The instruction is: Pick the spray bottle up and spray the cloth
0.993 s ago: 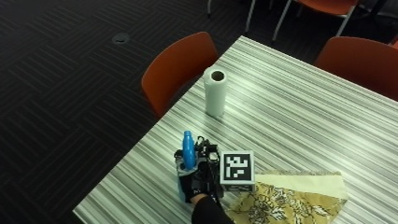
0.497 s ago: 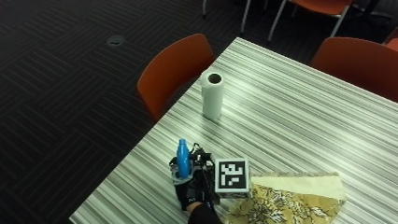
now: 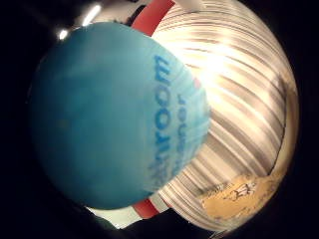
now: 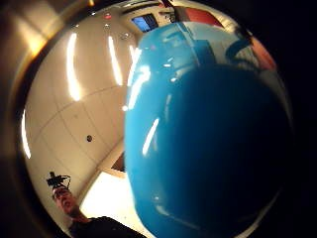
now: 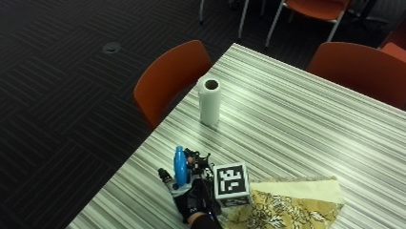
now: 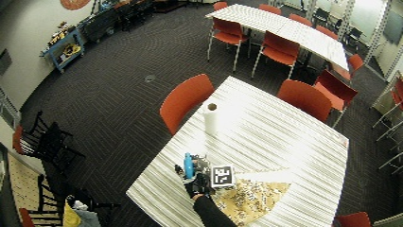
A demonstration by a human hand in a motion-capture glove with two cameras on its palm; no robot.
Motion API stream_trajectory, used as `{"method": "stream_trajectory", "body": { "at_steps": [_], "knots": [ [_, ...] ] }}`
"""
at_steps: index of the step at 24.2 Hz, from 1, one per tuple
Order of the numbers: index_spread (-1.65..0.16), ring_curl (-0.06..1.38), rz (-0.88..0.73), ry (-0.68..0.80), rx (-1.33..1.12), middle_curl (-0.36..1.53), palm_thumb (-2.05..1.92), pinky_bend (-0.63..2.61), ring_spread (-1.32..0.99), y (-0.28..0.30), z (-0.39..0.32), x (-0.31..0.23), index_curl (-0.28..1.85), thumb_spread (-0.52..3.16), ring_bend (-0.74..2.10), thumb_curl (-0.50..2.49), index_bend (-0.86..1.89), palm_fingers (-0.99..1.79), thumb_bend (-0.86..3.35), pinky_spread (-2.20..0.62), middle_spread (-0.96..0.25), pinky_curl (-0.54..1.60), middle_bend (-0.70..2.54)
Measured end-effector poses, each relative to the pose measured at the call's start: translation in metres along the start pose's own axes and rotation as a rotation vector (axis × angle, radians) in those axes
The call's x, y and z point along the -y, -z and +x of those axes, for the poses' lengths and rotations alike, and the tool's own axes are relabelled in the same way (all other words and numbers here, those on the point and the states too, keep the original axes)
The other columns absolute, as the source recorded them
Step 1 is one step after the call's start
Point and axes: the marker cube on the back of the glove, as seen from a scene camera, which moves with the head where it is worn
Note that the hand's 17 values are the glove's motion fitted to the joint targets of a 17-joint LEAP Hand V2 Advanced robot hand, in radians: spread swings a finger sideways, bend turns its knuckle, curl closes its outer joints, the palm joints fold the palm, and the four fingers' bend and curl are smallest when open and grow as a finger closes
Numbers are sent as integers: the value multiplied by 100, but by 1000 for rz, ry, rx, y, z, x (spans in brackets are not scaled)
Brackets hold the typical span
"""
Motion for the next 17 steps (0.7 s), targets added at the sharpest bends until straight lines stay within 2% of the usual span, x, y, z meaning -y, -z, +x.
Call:
{"method": "stream_trajectory", "body": {
  "at_steps": [7, 17],
  "knots": [
    [-27, 44, -121, 2, -30, 48, 96, 19, 1, -22, -9, -16, 48, 90, 18, 67, 17, 20, -4, 16, 2, 23, 21],
    [-32, 42, -285, 119, 65, 44, 95, 19, 7, -58, -61, -59, 41, 97, 20, 63, 16, 17, -2, 18, 4, 25, 18]
  ]
}}
